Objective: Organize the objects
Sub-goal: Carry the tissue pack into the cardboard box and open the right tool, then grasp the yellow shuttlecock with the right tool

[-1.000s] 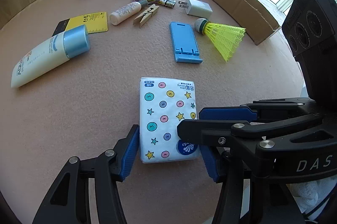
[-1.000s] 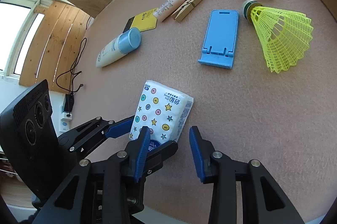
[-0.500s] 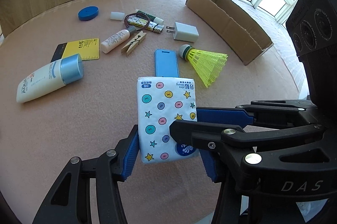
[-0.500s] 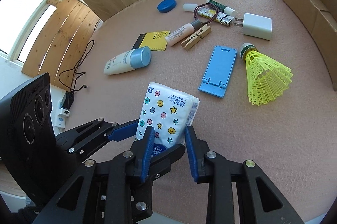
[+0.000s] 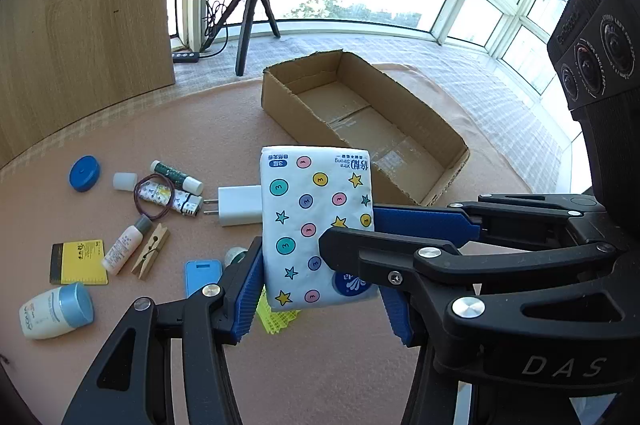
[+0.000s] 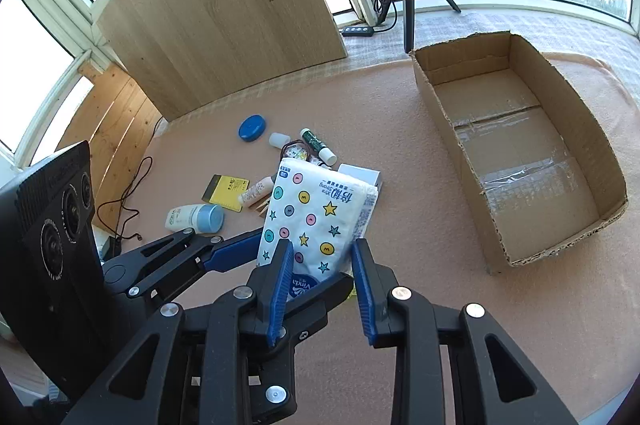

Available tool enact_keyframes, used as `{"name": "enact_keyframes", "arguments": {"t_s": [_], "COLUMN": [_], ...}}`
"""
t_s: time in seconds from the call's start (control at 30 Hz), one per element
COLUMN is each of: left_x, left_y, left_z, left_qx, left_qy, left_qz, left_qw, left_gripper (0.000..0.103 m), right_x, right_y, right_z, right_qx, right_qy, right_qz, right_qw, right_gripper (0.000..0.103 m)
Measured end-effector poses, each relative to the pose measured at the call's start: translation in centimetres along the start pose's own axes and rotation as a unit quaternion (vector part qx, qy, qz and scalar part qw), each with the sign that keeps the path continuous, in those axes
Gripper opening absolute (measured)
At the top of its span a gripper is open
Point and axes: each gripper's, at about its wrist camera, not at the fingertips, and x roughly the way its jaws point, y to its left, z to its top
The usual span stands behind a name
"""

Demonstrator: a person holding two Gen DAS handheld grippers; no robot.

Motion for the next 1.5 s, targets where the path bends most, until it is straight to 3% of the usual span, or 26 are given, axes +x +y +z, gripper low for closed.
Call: {"name": "enact_keyframes", "arguments": {"t_s": [0.3, 0.53, 0.6, 0.7, 0.73, 1.1, 1.5], "left_x": [4.5, 7.3, 8.1, 8.6, 8.5, 5.3, -0.7], "left_y": [-4.9, -7.8, -8.3, -8.4, -8.4, -3.0, 8.4], "left_z": [5.4, 7.9, 8.5, 8.9, 8.9, 6.4, -0.8], "left_qx": [0.022, 0.032, 0.040, 0.037, 0.034, 0.003, -0.082], "left_qy": [-0.014, -0.018, -0.016, -0.014, -0.016, -0.012, 0.002], "left_qz": [-0.006, -0.010, -0.016, 0.011, 0.012, 0.041, 0.080], "left_qw": [0.9996, 0.9993, 0.9990, 0.9992, 0.9992, 0.9991, 0.9935], "left_gripper": [0.057, 0.057, 0.060, 0.083, 0.085, 0.085, 0.085], "right_x": [-2.5, -3.3, -3.6, -4.0, -4.2, -4.4, -2.3], "right_y": [-6.5, -10.0, -10.5, -11.2, -11.4, -9.8, -4.2], "right_z": [3.4, 5.0, 5.3, 5.5, 5.6, 4.6, 0.7], "right_qx": [0.015, 0.019, 0.015, 0.017, 0.017, 0.020, 0.017], "right_qy": [-0.034, -0.045, -0.052, -0.072, -0.077, -0.076, -0.051], "right_qz": [-0.024, -0.041, -0.049, -0.078, -0.083, -0.078, -0.026], "right_qw": [0.999, 0.998, 0.997, 0.994, 0.993, 0.994, 0.998], "right_gripper": [0.028, 0.028, 0.032, 0.063, 0.065, 0.064, 0.064]}}
